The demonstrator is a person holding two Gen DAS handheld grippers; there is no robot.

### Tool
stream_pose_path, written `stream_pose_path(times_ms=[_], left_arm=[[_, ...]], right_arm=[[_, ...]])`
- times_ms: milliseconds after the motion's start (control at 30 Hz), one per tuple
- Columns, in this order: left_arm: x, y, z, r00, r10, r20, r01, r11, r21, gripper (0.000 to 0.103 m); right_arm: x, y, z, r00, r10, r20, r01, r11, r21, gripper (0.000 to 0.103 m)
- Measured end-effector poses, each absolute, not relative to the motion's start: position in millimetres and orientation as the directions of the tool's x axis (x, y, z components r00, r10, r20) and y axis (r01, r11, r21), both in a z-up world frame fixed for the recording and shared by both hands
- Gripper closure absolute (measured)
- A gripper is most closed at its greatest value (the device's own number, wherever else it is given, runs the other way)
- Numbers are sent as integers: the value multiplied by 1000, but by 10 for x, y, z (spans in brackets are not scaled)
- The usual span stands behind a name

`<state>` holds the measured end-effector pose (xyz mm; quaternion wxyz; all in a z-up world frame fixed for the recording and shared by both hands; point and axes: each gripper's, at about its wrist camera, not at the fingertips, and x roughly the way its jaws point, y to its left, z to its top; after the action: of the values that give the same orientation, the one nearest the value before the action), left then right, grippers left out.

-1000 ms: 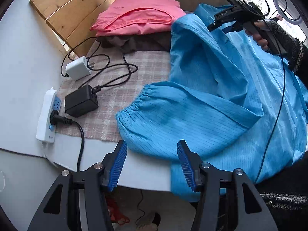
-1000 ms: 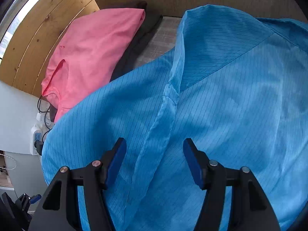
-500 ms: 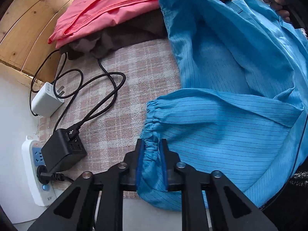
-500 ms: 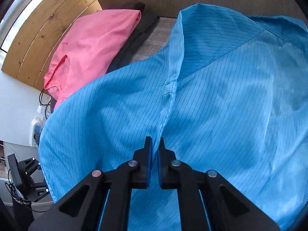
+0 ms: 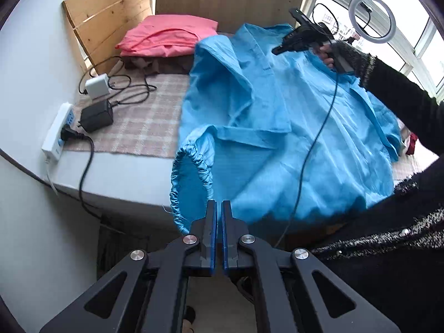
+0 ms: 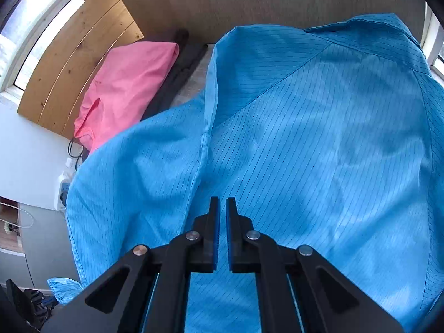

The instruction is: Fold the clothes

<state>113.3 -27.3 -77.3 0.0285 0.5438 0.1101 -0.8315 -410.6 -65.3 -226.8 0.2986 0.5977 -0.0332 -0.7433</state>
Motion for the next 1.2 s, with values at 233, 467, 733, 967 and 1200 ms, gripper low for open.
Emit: stream_pose_path(times_ms=[233, 467, 733, 967, 1200], left_arm=[[1509, 178, -1180, -280, 45, -959, 293, -947, -130, 90], [701, 28, -1234, -410, -79, -909, 275, -960, -41, 62], [-142, -7, -1727, -322, -151, -934, 175, -980, 98, 64], [-30, -643, -1740, -289, -12, -957, 309, -948, -82, 100], [265, -555, -1368, -325, -159, -932, 355, -934, 36, 74]], right_arm=[[-3960, -730, -2391, -78, -417, -906, 496, -804, 327, 42], [-3877, -840, -2568, -71, -394, -916, 512, -803, 305, 41], [-3830, -777, -2585, -71, -488, -870, 502, -771, 391, 44], [-3723, -807, -2586, -37, -511, -859, 568, -718, 403, 100], [-3708, -519, -2336, -31, -545, -838, 566, -700, 435, 101]])
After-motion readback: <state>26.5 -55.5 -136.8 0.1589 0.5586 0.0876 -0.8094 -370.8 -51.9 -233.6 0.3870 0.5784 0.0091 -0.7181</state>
